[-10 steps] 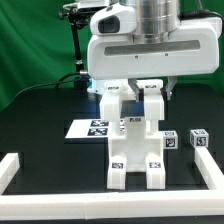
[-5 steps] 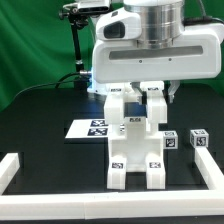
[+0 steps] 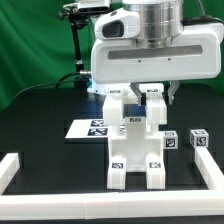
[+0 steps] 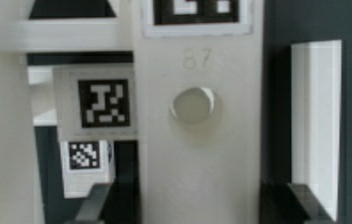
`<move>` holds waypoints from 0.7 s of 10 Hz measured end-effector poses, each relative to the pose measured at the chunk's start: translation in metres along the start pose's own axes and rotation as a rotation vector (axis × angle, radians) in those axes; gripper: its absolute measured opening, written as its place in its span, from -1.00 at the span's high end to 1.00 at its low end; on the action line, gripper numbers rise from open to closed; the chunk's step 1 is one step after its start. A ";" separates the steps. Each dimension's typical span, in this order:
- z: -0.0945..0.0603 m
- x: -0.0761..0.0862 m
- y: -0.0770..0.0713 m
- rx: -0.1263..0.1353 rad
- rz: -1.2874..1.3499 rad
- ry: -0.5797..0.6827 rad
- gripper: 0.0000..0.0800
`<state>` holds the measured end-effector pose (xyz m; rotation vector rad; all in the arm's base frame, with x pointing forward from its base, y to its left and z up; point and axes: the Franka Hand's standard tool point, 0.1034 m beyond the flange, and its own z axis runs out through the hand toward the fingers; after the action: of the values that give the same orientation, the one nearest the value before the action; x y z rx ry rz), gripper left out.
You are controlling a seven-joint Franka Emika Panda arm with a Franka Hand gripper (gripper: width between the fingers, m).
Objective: Assemble chair
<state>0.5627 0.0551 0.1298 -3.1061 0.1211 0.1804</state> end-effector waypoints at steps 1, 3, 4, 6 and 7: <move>0.004 0.001 0.002 -0.003 0.003 -0.002 0.29; 0.009 0.000 0.001 -0.006 0.008 -0.009 0.29; 0.009 0.000 0.000 -0.006 0.012 -0.011 0.29; 0.017 0.002 0.004 -0.011 0.007 -0.007 0.29; 0.022 0.003 0.009 -0.015 -0.008 -0.005 0.29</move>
Offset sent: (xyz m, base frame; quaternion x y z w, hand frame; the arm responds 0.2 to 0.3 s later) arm 0.0026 0.0102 0.0017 0.0062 -0.0189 0.0322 0.9993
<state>0.5628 0.0463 0.1073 -3.1200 0.1072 0.1896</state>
